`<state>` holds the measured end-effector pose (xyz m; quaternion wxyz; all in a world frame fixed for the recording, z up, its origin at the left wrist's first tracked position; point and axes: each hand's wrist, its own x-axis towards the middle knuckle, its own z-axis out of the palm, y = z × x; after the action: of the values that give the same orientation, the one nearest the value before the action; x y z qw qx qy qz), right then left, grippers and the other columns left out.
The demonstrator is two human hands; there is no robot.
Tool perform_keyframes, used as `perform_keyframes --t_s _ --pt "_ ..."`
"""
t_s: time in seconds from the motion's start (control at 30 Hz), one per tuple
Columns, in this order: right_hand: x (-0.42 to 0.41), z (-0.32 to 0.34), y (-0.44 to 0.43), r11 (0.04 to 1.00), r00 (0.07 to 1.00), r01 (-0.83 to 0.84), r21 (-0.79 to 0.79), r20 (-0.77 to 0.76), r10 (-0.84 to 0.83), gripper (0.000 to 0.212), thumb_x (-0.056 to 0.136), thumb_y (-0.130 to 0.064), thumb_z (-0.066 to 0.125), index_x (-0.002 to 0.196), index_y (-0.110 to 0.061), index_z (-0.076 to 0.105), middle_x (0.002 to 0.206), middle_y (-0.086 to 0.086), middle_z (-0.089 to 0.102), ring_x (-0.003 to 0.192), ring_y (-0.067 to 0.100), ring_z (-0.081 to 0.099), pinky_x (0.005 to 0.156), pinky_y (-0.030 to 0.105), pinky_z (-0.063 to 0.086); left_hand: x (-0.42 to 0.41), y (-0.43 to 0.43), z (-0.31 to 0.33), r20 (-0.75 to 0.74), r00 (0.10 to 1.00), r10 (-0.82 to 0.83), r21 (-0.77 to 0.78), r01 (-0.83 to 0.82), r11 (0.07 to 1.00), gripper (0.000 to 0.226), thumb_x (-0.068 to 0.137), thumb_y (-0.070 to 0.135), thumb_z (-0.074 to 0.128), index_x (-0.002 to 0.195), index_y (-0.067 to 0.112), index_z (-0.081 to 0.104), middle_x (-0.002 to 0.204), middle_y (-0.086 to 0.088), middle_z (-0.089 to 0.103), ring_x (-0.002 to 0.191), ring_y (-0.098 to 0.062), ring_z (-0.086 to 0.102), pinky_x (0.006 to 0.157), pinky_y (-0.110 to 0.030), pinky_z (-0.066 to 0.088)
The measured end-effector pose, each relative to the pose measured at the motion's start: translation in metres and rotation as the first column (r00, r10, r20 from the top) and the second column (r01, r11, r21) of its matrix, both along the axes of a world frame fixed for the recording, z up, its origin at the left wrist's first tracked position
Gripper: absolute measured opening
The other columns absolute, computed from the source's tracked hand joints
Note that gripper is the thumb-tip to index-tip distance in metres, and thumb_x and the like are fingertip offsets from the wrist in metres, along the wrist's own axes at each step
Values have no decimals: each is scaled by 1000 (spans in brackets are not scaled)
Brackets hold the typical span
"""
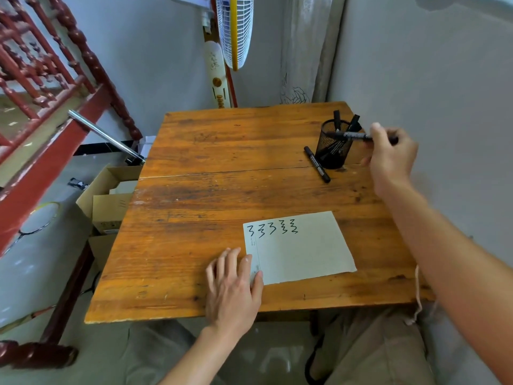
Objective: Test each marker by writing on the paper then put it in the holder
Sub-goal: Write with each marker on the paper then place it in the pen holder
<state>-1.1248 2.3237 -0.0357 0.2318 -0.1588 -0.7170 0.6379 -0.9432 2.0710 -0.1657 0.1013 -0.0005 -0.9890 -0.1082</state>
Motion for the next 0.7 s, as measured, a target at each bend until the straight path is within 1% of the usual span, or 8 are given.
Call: perform_keyframes --t_s 0.07,0.13,0.23,0.33,0.47,0.6,0.63,0.7 --pt "-28 3 5 994 997 72 85 -10 -71 23 91 -39 54 85 -17 57 70 -4 68 51 12 61 58 34 54 0 1 1 13 1000 6 -3 -6 1000 42 90 44 36 110 17 61 123 -8 57 121 -27 46 99 -47 35" --pt "-51 1 6 959 992 103 264 37 -117 29 88 -46 50 90 -18 61 80 -3 71 73 17 66 74 38 53 -1 1 2 22 1000 8 -2 -8 1000 42 90 44 37 110 17 62 123 -8 58 120 -27 46 98 -48 35" --pt "-74 -11 3 858 980 18 514 163 -118 34 90 -46 49 98 -17 66 89 0 66 80 21 58 73 34 44 -1 1 2 28 1000 8 -2 -7 1000 42 90 44 37 110 17 62 123 -8 58 120 -28 47 98 -49 36" --pt "-84 -22 -3 758 963 -67 649 240 -120 35 90 -50 52 97 -19 66 93 4 69 85 25 61 70 34 43 -2 1 1 24 1000 15 5 -15 1000 43 90 44 36 109 16 63 123 -9 59 120 -29 48 98 -50 36" --pt "-87 -35 -4 684 953 -125 719 278 -118 38 90 -52 54 108 -20 64 107 7 70 98 28 64 77 40 49 -2 1 0 15 1000 14 15 -14 1000 45 92 44 33 109 16 63 122 -9 59 120 -29 48 97 -50 37" --pt "-83 -34 -2 673 958 -151 725 275 -81 50 89 -53 57 127 -21 56 121 8 67 110 31 61 85 43 48 -1 1 -1 8 1000 14 11 -14 1000 40 88 42 39 108 16 63 122 -9 59 121 -28 47 98 -50 37" --pt "-81 -32 -3 671 964 -136 729 254 -80 52 88 -53 59 129 -22 53 121 8 67 110 30 61 85 42 48 -1 1 -1 7 1000 12 9 -12 1000 40 88 42 40 108 16 64 122 -9 59 121 -28 47 97 -50 37" --pt "-74 -29 -6 668 981 -89 739 181 -70 50 88 -51 60 129 -23 53 106 6 70 98 27 64 77 38 48 -1 0 -1 5 1000 13 9 -13 1000 40 88 42 41 108 16 64 122 -9 59 120 -28 47 97 -50 37"
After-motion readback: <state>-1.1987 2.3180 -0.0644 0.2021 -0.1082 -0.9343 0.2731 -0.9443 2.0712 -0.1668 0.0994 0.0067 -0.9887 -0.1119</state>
